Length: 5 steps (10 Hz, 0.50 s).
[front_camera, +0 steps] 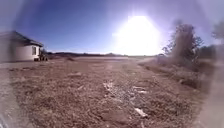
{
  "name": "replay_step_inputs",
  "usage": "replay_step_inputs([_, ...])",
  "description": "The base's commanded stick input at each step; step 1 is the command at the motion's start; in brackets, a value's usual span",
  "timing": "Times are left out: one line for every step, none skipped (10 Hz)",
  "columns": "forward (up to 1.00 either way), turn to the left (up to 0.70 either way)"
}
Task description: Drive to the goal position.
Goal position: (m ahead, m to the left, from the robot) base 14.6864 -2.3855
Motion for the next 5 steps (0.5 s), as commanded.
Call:
replay_step_inputs([0.5, 0.0])
replay_step_inputs([0.5, 0.0])
replay_step_inputs([0.5, 0.0])
replay_step_inputs([0.5, 0.0])
replay_step_inputs([0.5, 0.0])
